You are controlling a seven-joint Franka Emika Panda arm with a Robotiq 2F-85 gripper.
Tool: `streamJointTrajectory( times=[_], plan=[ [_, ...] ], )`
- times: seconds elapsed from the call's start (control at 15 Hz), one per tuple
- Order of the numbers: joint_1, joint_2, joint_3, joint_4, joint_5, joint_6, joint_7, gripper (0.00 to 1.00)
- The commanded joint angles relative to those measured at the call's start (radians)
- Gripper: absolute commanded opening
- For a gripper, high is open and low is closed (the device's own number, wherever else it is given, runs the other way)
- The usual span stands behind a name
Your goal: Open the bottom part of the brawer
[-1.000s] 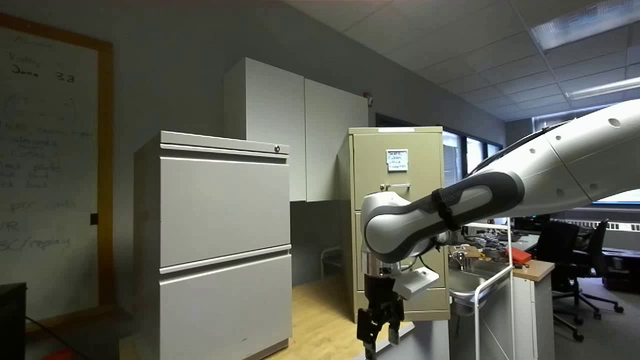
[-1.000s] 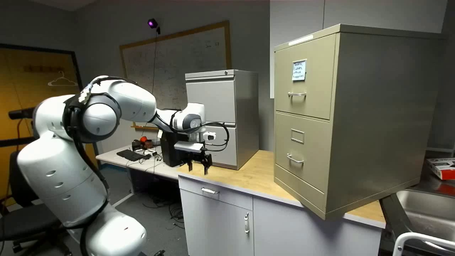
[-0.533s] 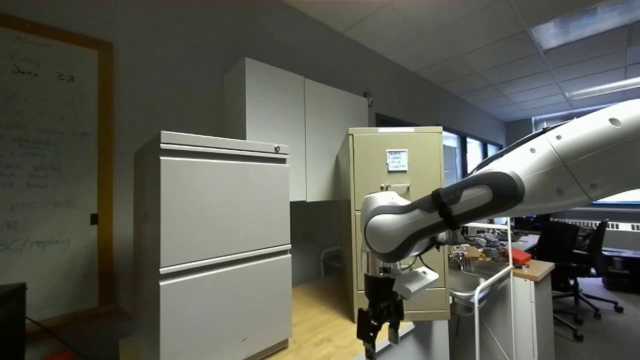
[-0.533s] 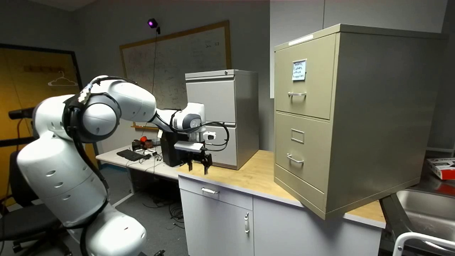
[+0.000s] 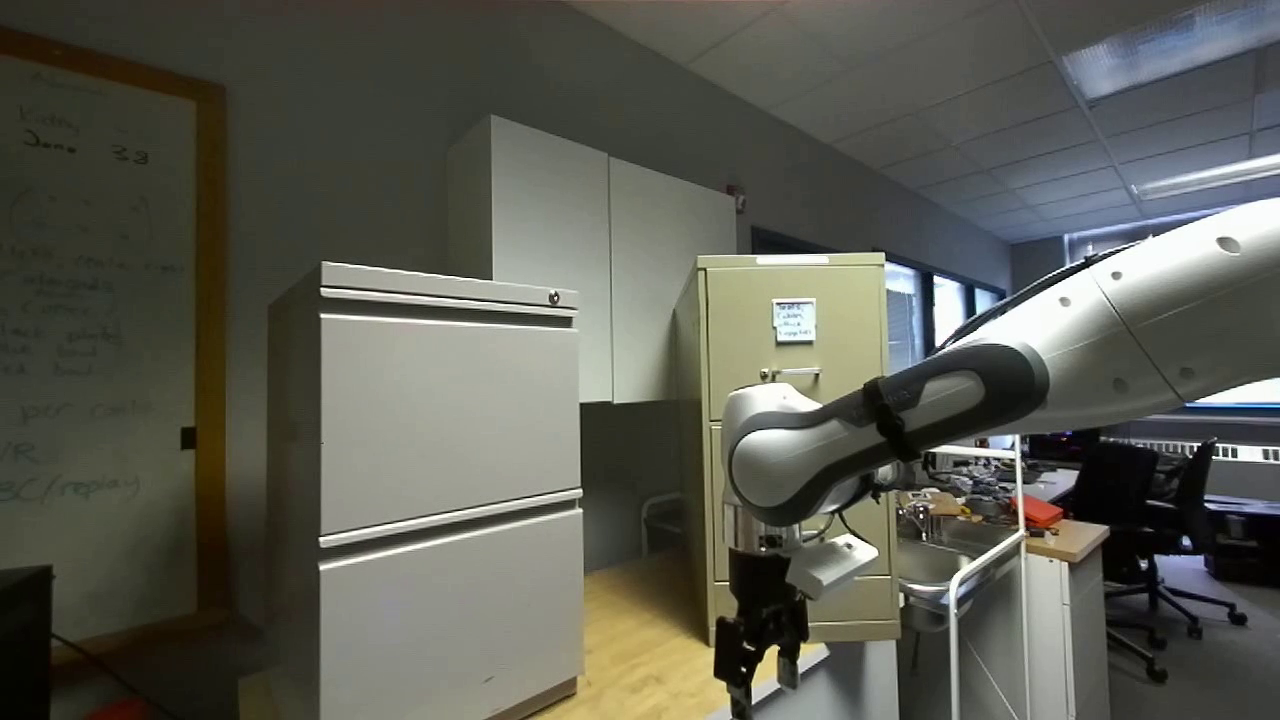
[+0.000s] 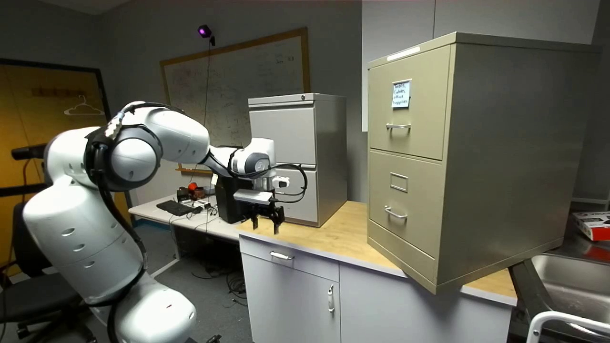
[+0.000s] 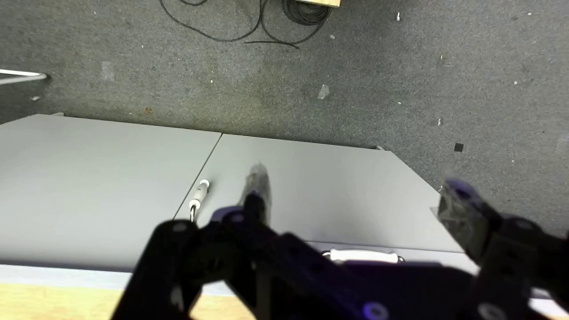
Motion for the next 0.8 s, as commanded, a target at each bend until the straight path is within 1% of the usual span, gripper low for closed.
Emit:
streamJointTrajectory(
  times=[0.0,0.13,0.27,0.53,0.73],
  plan=[
    [-0.015,0.008,0.002,0.008,-0.005,0.021,0.01,1.0],
    [-0.03,0.019,-0.007,0.021,-0.01,0.054,0.017,1.0],
    [-0.05,0.024,-0.028,0.029,0.001,0.119,0.016,1.0],
    [-0.101,0.019,-0.086,0.017,0.025,0.284,0.005,1.0],
    [-0.137,0.017,-0.135,0.015,0.056,0.377,0.002,1.0]
  ],
)
